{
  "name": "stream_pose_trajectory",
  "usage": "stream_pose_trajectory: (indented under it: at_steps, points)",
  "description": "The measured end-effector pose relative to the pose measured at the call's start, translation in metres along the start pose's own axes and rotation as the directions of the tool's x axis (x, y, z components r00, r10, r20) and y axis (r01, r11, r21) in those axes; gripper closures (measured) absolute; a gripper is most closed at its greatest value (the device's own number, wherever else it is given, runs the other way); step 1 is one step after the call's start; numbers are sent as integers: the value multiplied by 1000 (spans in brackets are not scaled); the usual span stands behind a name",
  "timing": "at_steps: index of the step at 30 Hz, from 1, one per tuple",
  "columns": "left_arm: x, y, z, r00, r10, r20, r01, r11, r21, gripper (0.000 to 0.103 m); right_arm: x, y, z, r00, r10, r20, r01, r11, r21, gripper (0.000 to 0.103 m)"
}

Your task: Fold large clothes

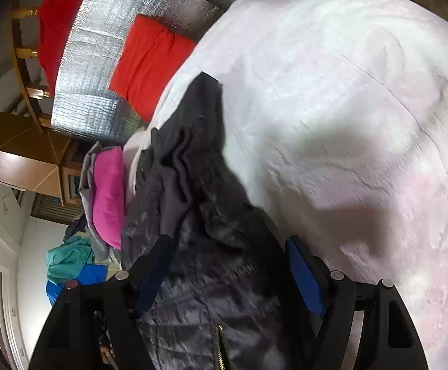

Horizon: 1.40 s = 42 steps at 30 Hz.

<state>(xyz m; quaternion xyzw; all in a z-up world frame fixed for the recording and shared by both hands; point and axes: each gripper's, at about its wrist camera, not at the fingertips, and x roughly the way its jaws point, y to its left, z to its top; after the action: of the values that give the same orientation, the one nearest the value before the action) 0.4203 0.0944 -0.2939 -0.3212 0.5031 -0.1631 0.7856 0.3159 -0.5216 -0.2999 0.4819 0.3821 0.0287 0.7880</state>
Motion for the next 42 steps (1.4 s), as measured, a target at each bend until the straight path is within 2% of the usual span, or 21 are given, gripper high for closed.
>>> stream_pose_trajectory:
  at_steps: [2, 4, 8, 12, 15, 19, 21, 23, 24, 25, 27, 28, 31, 32, 34, 35, 36, 38, 39, 41, 42]
  points:
    - [0, -5, 4, 999, -33, 21, 33, 999, 4, 40, 3, 6, 9, 999, -1, 43, 1, 1000, -9, 25]
    - [5, -8, 13, 998, -34, 54, 34, 999, -2, 38, 11, 12, 21, 998, 13, 67, -13, 1000, 1, 25]
    - [26, -9, 38, 997, -40, 64, 43, 998, -46, 37, 36, 22, 45, 996, 6, 84, -7, 1000, 9, 25]
    - [42, -6, 66, 993, -63, 103, 72, 994, -85, 37, 71, 23, 66, 998, 26, 50, -28, 999, 39, 25]
    - [56, -5, 83, 994, -39, 99, 48, 995, -89, 37, 94, 24, 80, 999, 51, 16, -51, 998, 43, 25]
    - [73, -1, 92, 995, -55, 84, 66, 990, -124, 37, 107, 36, 87, 999, 43, 10, -43, 999, -17, 25]
    - [79, -5, 93, 994, -59, 87, 68, 993, -101, 37, 111, 42, 88, 1000, 20, 8, -19, 999, -44, 26]
    - [85, -15, 94, 996, -41, 81, 45, 998, -45, 38, 117, 53, 84, 999, -35, -6, 34, 993, -110, 47]
    - [86, -18, 93, 996, -34, 84, 36, 999, -20, 42, 121, 57, 84, 997, -73, -15, 70, 989, -132, 68]
    - [86, -24, 92, 996, -14, 88, 14, 1000, 4, 51, 122, 62, 82, 995, -100, -2, 98, 984, -148, 69]
    - [85, -34, 90, 993, 53, 105, -60, 996, 62, 60, 117, 76, 78, 992, -125, 36, 129, 971, -202, 76]
    - [83, -38, 88, 991, 59, 119, -69, 994, 83, 62, 111, 88, 75, 990, -122, 68, 135, 962, -238, 76]
    - [75, -46, 87, 986, 71, 150, -89, 989, 119, 63, 98, 108, 65, 984, -116, 136, 151, 946, -286, 76]
    - [77, -46, 86, 985, 97, 140, -115, 986, 122, 63, 100, 107, 63, 978, -152, 143, 188, 938, -291, 76]
    - [86, -43, 83, 983, 159, 96, -170, 978, 122, 62, 108, 95, 60, 966, -228, 120, 252, 932, -262, 73]
    - [90, -41, 81, 980, 185, 75, -193, 974, 118, 61, 109, 86, 59, 970, -224, 96, 240, 945, -221, 73]
    - [91, -40, 78, 978, 201, 61, -206, 973, 105, 56, 106, 81, 59, 974, -210, 80, 222, 958, -182, 69]
    - [84, -45, 74, 975, 217, 53, -221, 970, 96, 54, 89, 75, 56, 980, -183, 74, 189, 977, -93, 47]
    - [77, -48, 71, 972, 226, 59, -232, 968, 101, 53, 77, 77, 53, 981, -165, 102, 173, 981, -84, 33]
    - [59, -54, 64, 964, 244, 103, -255, 959, 120, 51, 53, 85, 42, 977, -146, 158, 164, 981, -108, 29]
    - [49, -60, 58, 957, 256, 136, -274, 953, 130, 47, 39, 91, 32, 973, -148, 180, 172, 976, -130, 29]
